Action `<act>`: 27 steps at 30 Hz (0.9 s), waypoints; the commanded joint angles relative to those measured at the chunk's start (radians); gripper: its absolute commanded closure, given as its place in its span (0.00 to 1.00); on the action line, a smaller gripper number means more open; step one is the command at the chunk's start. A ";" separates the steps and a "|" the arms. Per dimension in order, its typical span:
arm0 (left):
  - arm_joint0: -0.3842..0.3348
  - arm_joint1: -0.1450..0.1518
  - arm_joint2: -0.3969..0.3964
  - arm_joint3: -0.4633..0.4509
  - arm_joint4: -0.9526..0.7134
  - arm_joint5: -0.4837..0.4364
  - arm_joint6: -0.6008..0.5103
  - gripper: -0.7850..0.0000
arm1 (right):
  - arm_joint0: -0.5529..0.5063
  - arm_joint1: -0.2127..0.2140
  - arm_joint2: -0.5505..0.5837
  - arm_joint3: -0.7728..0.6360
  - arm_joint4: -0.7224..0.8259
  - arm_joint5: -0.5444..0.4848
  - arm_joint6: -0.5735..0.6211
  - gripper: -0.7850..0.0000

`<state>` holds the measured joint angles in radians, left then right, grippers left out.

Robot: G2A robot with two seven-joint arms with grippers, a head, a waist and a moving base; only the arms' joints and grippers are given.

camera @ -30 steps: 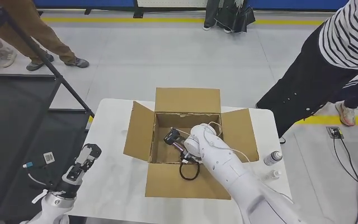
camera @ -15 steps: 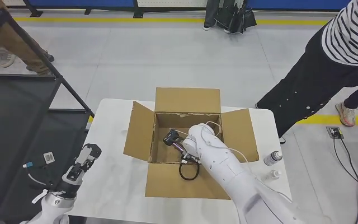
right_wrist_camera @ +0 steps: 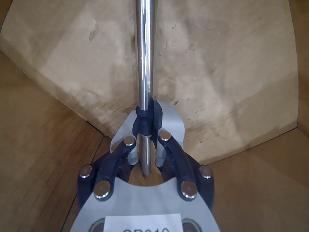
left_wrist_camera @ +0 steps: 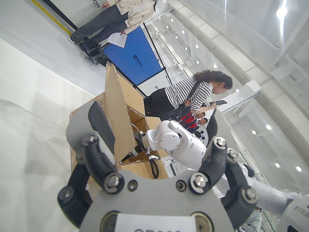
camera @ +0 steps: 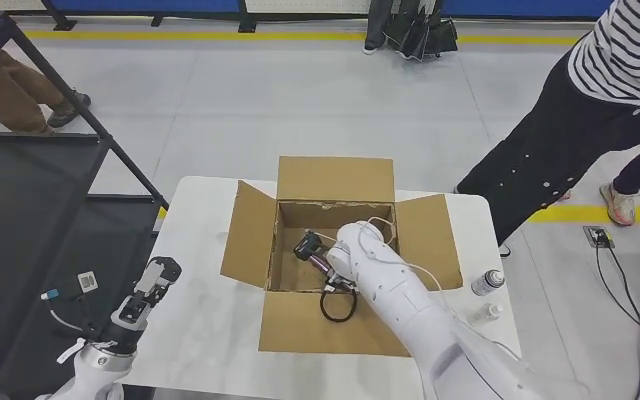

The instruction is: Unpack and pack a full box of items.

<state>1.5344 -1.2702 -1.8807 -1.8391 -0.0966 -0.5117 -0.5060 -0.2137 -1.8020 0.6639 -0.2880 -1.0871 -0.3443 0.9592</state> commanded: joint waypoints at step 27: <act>0.000 0.000 0.000 0.000 0.000 0.000 0.000 0.00 | -0.532 0.245 0.343 -1.217 -0.398 0.294 0.000 1.00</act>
<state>1.5344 -1.2702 -1.8807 -1.8391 -0.0966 -0.5117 -0.5060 -0.6799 -1.5670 0.9775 -1.3776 -1.4429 -0.0680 0.9876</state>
